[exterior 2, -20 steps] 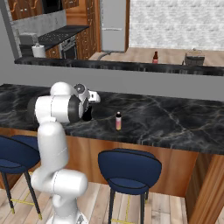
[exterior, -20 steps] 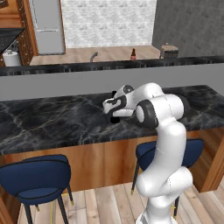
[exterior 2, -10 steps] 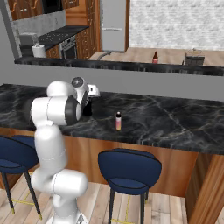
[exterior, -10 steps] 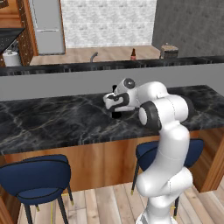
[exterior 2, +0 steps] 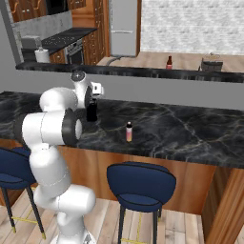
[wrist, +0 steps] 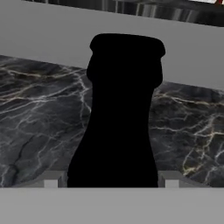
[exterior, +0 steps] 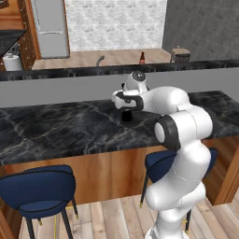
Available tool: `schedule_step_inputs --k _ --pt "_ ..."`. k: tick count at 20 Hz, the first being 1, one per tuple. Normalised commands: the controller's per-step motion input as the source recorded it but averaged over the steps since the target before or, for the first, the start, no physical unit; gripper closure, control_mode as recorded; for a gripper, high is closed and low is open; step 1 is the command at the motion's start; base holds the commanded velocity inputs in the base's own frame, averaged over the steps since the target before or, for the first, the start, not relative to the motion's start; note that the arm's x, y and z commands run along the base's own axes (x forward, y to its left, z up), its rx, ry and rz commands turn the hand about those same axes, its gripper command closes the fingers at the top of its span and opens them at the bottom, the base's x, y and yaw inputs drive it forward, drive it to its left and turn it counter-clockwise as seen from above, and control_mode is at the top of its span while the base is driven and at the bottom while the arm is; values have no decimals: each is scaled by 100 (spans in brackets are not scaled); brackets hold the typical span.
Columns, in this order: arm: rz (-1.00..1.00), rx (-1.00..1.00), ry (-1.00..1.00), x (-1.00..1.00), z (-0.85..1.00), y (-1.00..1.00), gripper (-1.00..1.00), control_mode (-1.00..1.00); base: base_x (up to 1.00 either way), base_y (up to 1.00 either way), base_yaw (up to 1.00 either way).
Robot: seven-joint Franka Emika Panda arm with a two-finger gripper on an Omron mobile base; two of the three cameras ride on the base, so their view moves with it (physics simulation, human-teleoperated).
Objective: Place the large bottle from the dining counter next to the other large bottle outside the sink, and place the small bottle from the dining counter next to the other small bottle inside the sink.
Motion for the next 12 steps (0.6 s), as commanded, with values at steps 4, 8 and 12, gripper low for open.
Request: schedule_step_inputs --k 4,8,12 --pt "-5 0 8 -47 40 -1 100 -100 0 0 0" --pt "-4 0 -1 -63 30 -18 100 -100 0 0 0" --pt "-3 0 -12 -67 19 -13 100 -100 0 0 0"
